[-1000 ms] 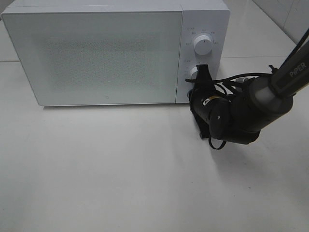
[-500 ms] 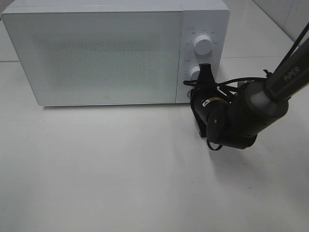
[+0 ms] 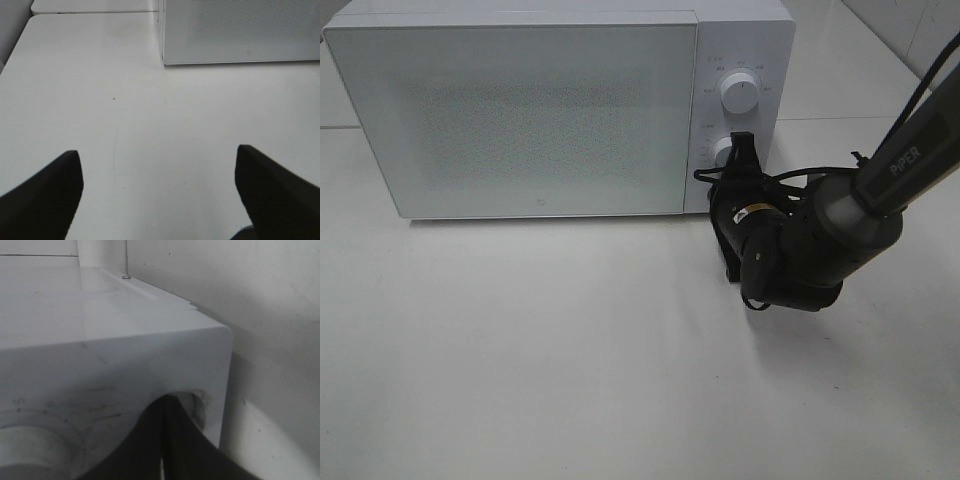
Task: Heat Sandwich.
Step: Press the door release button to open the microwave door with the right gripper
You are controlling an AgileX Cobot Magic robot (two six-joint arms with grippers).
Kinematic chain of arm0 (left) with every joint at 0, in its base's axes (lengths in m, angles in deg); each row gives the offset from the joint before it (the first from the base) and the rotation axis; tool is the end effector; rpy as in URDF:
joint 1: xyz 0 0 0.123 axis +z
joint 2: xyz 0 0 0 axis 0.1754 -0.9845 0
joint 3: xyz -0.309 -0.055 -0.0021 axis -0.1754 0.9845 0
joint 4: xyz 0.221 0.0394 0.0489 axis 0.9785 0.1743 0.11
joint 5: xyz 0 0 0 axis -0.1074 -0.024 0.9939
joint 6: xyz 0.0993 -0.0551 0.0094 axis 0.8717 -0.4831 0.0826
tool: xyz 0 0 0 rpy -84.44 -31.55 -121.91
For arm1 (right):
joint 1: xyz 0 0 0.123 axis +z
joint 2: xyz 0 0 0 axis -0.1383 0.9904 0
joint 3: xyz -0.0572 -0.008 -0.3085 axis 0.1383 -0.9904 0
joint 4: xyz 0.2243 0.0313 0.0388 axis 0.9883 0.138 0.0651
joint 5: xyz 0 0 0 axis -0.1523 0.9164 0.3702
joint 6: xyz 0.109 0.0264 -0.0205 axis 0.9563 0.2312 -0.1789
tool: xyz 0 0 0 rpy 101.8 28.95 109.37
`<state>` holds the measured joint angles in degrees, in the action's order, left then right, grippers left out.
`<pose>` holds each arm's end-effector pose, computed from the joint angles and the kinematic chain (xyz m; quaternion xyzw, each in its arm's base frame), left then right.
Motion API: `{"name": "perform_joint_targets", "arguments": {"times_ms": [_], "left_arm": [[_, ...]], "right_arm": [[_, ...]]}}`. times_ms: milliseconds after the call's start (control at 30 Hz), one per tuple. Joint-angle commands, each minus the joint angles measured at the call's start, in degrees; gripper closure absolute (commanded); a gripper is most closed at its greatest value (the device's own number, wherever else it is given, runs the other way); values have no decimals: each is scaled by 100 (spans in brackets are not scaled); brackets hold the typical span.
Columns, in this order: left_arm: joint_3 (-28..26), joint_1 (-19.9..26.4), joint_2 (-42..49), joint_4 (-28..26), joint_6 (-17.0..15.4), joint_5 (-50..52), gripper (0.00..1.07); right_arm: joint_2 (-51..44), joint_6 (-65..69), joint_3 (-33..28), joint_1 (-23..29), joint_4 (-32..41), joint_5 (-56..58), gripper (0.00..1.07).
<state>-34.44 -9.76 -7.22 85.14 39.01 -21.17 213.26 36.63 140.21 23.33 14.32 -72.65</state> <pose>-0.0326 -0.0080 0.2558 0.0221 0.8497 -0.0240 0.5263 0.3841 0.1670 0.1140 0.5478 0.5751 0.4213 0.4379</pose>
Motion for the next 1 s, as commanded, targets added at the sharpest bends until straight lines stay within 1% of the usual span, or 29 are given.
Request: {"name": "perform_joint_targets", "arguments": {"times_ms": [33, 1000], "left_arm": [[17, -34, 103, -23, -6, 69, 30], [17, -34, 103, -23, -6, 69, 30]], "right_arm": [[57, 126, 430, -195, -218, -1054, 107], [57, 241, 424, -195, -223, -1089, 107]]}}
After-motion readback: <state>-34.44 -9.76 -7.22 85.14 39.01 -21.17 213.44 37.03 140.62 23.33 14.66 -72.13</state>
